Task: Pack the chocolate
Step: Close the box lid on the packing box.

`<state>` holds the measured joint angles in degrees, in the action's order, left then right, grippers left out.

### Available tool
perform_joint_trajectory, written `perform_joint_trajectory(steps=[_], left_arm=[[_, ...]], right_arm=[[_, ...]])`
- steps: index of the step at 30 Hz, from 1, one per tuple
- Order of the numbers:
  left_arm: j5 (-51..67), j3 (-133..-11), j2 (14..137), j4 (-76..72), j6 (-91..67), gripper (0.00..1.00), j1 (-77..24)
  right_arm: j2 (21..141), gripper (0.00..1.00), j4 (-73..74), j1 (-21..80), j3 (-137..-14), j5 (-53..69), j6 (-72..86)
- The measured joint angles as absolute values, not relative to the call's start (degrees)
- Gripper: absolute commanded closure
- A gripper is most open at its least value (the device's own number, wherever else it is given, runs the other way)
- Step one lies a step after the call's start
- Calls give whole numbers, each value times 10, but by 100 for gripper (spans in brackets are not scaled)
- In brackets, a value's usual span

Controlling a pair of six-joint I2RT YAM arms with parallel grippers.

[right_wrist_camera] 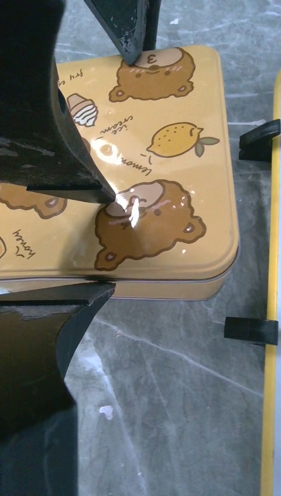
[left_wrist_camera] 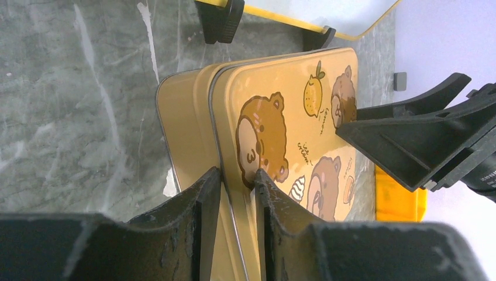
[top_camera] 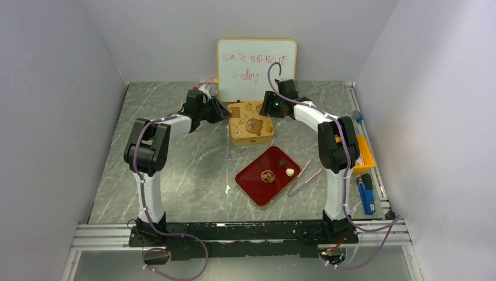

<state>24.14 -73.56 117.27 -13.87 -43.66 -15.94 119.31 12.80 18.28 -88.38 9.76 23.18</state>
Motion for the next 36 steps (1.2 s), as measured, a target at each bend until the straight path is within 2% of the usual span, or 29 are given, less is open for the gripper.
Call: perform_joint_trajectory(steps=[6,12,20,31,36], left_arm=[[241,-741,1177,-138,-436,66,-159],[242,-759,1189,-122,-427,52,-159],[249,-775,1199,-88,-416,44,-159],[269,-790,1200,-51,-411,61,-161],[268,-821,1210,-7,-408,64,-162]], right_arm=[[1211,44,127,179,-904,117,232],[1228,41,125,174,-923,137,232],[1241,38,112,170,-930,156,236],[1248,38,110,168,-936,166,236],[1253,38,117,168,-944,166,236]])
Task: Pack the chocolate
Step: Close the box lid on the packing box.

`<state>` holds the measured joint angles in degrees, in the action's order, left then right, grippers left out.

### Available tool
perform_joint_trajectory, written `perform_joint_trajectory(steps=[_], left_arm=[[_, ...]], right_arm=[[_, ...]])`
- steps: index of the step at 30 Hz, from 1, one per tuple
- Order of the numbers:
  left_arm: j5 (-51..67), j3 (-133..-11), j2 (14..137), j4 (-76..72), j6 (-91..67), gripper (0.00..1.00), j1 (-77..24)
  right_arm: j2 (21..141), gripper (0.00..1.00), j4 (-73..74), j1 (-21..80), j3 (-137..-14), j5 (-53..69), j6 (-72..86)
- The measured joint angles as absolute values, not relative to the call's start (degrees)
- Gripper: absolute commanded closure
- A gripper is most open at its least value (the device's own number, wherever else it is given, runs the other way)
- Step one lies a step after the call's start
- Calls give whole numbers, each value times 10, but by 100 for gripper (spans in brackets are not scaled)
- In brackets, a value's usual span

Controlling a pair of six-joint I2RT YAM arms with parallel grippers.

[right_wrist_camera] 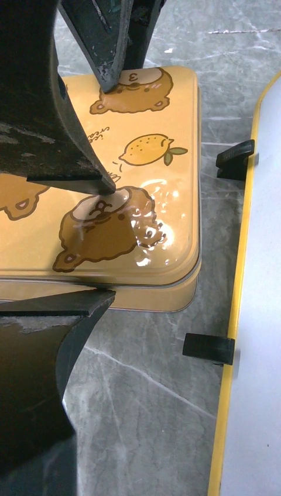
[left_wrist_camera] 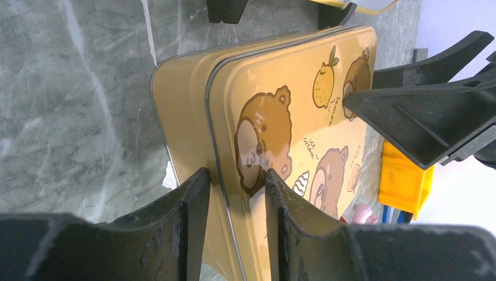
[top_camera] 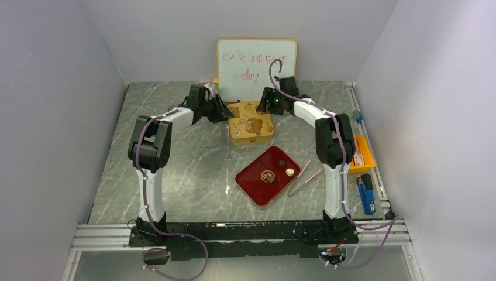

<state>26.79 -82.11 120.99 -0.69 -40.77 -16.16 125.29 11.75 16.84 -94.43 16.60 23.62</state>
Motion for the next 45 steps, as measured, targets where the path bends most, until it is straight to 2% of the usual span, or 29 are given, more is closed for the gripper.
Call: perform_joint_trajectory(steps=[7,10,13,16,18,30,45], left_arm=[[276,-872,1233,56,-397,69,-162],[276,-882,1238,68,-396,73,-164],[278,-895,1245,82,-396,82,-165],[281,-908,1252,94,-396,93,-166],[284,-911,1255,97,-396,95,-167],[284,-905,1259,89,-397,95,-169],[284,-931,1267,124,-392,95,-169]], right_arm=[[1265,40,135,168,-966,164,236],[1271,46,140,168,-976,160,236],[1276,62,145,167,-982,159,236],[1286,87,152,165,-997,159,236],[1293,100,157,164,-1007,160,236],[1297,100,159,163,-1007,155,237],[1245,100,34,177,-888,98,274]])
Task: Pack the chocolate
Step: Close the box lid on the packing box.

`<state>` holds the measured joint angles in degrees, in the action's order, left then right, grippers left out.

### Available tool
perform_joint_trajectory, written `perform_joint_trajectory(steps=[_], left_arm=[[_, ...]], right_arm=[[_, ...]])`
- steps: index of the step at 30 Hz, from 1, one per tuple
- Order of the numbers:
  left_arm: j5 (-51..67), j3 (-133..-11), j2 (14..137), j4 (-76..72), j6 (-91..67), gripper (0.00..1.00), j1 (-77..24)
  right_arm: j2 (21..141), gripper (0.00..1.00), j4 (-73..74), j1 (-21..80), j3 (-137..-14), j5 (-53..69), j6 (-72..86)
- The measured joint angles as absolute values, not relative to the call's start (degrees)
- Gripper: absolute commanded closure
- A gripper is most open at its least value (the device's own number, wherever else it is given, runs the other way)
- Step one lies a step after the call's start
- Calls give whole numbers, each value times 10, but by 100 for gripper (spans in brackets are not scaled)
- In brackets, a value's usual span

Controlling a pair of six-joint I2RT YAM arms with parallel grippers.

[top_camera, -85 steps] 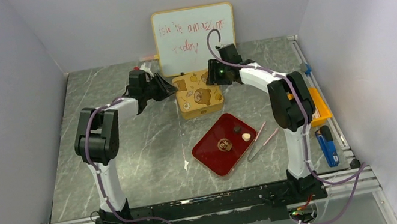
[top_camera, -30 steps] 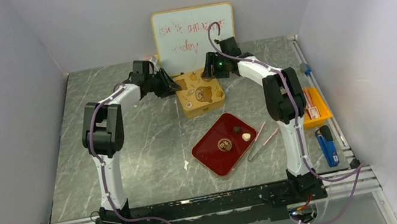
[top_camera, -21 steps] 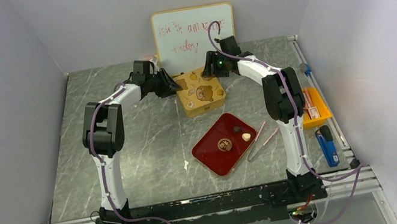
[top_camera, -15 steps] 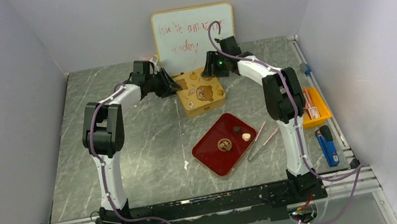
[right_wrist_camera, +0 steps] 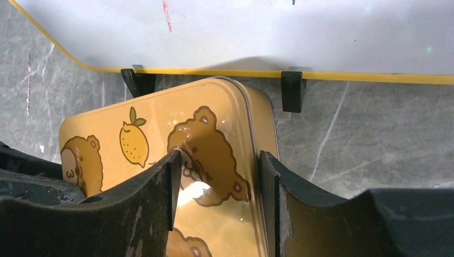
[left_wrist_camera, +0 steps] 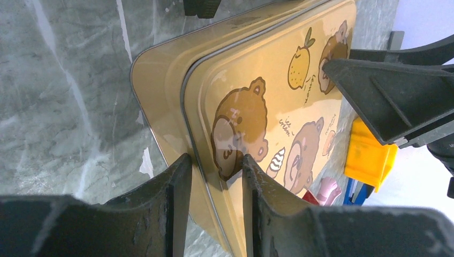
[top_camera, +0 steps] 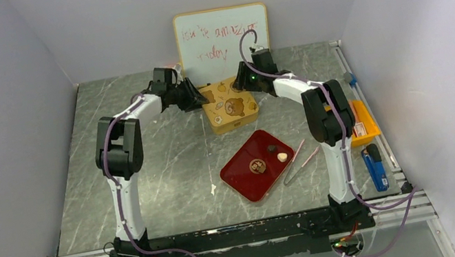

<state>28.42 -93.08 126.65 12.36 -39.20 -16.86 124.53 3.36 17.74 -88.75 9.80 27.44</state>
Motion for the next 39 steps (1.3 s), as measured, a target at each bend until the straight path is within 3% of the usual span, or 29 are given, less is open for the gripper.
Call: perform_joint_trajectory(steps=[9,18,28,39], left_arm=[[283,-938,1263,136,-381,91,-169],[269,-912,1247,109,-382,57,-171],[266,-889,1237,82,-381,56,-171],[266,-890,1237,84,-381,50,-167]], right_arm=[[1219,100,-20,189,-832,51,299],[1222,100,10,190,-852,47,301],[1236,96,64,190,-900,52,300],[1265,73,137,190,-971,64,286]])
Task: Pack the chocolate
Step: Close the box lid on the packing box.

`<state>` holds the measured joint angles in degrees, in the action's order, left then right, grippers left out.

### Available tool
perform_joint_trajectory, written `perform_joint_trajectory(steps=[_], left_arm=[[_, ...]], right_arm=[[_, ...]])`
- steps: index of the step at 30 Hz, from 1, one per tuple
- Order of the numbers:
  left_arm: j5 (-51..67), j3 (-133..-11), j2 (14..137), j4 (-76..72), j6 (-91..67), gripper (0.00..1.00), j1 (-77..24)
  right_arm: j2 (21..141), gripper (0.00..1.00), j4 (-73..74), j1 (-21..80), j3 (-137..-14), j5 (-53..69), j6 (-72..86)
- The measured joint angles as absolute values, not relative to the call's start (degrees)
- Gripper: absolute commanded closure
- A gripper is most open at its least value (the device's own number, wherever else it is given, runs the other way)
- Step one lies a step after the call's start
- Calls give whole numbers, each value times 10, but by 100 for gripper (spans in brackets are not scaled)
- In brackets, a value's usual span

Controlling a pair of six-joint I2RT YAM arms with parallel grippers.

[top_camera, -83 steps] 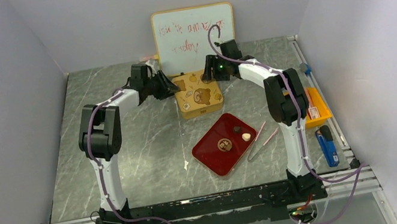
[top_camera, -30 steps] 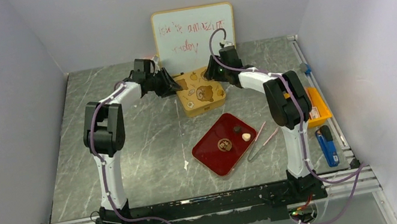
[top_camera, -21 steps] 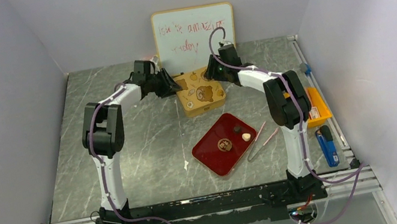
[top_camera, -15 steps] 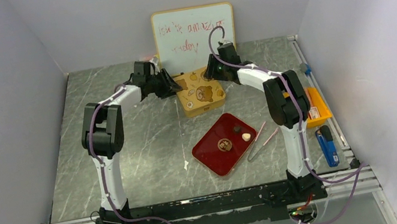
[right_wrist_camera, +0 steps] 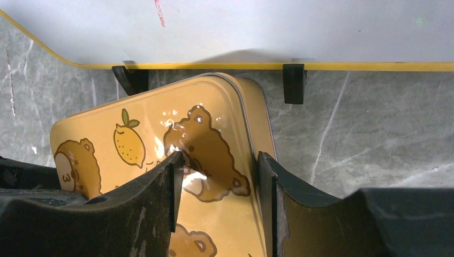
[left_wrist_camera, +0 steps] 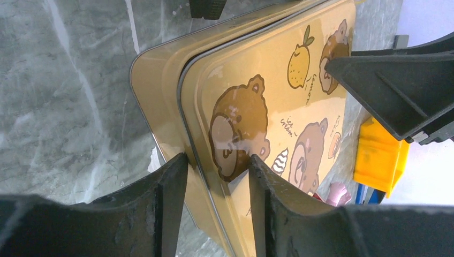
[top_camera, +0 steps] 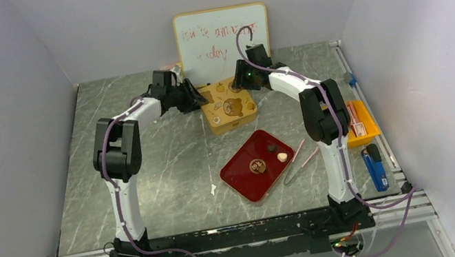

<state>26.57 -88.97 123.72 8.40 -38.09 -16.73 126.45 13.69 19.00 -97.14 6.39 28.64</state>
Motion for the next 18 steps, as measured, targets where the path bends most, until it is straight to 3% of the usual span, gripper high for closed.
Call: perform_joint_trajectory(steps=[9,18], left_arm=[[258,-882,1237,80,-381,33,-165],[257,-870,1230,75,-380,32,-155]], right_arm=[[1291,56,174,197,-1024,73,271],[1302,45,187,201,-1047,79,268]])
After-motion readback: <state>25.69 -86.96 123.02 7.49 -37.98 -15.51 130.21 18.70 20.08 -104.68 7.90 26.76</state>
